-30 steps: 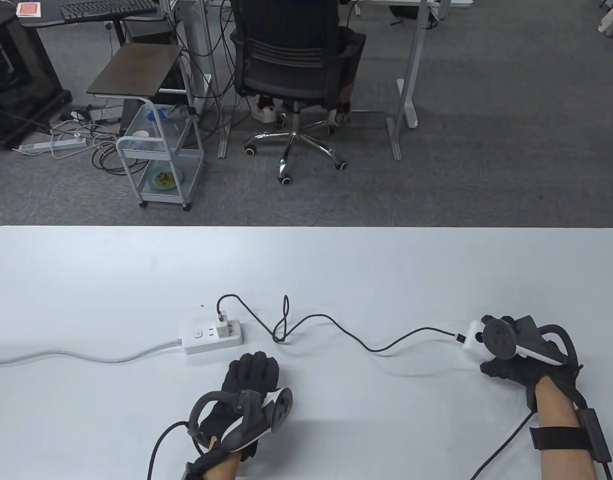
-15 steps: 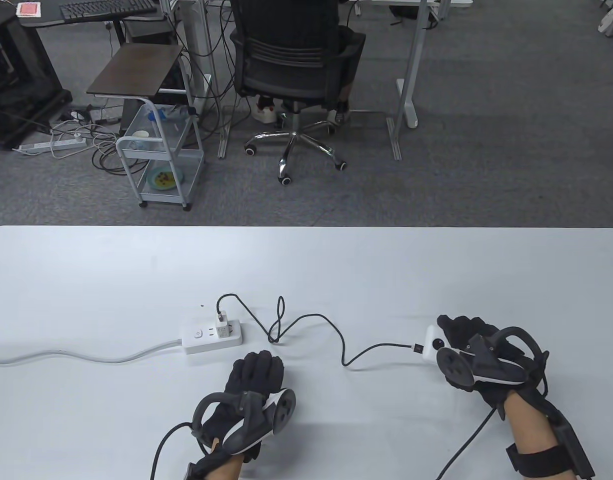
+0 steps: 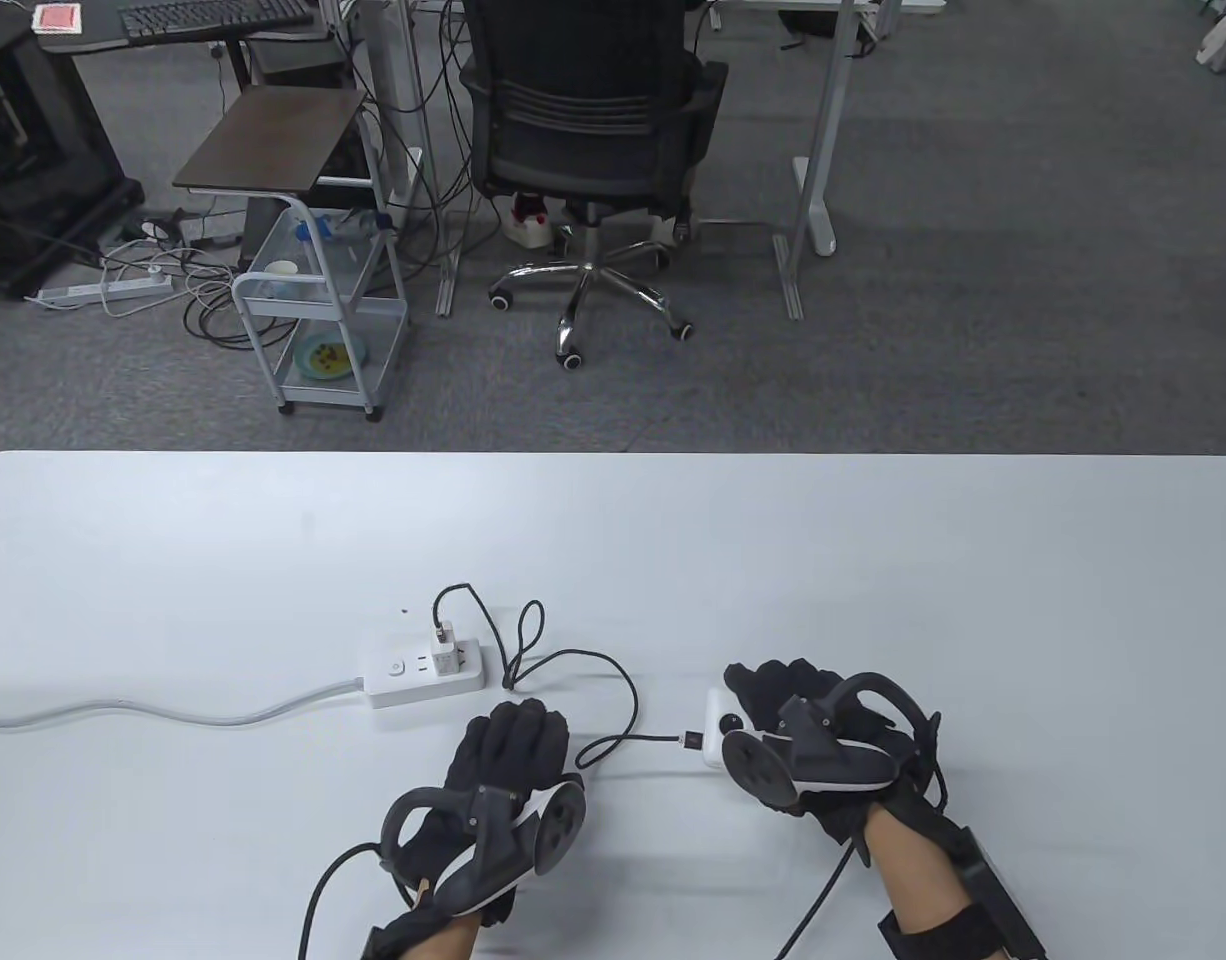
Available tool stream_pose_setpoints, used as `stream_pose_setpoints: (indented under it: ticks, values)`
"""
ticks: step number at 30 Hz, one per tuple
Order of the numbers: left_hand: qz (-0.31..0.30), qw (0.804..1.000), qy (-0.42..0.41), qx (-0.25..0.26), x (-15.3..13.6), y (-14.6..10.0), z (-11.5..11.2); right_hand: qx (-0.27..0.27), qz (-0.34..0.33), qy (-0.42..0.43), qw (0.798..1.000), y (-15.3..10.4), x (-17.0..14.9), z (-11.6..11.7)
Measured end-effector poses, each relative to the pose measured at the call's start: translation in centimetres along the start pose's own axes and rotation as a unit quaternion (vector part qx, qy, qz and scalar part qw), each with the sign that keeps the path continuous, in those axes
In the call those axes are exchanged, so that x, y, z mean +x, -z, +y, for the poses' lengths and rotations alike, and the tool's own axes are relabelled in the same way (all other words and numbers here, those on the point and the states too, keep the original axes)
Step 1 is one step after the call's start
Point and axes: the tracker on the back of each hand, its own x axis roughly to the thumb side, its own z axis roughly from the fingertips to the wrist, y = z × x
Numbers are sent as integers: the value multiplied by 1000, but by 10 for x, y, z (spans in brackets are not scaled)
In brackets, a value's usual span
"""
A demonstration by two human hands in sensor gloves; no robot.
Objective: Unplug the charger and disconnect the battery pack
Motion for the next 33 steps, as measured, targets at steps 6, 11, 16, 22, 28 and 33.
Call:
stream_pose_setpoints:
  ticks: [6, 11, 16, 22, 28, 33]
  values:
    - [-16, 1000, 3, -3, 8, -3, -2, 17, -18, 7, 1000, 7, 9, 7]
    - [-23, 1000, -1, -12, 14, -3, -7, 23, -17, 18, 999, 7, 8, 12]
    - [-28, 999, 6, -19, 19, -3, -10, 36, -20, 12, 999, 7, 8, 16]
    - [-35, 999, -4, -18, 21, -3, -11, 45, -24, 11, 999, 9, 12, 20]
    - [-56, 998, -16, -5, 28, -5, -6, 53, -32, 13, 998, 10, 17, 24]
    - [-73, 997, -23, 3, 38, -6, -5, 47, -39, 19, 998, 11, 20, 21]
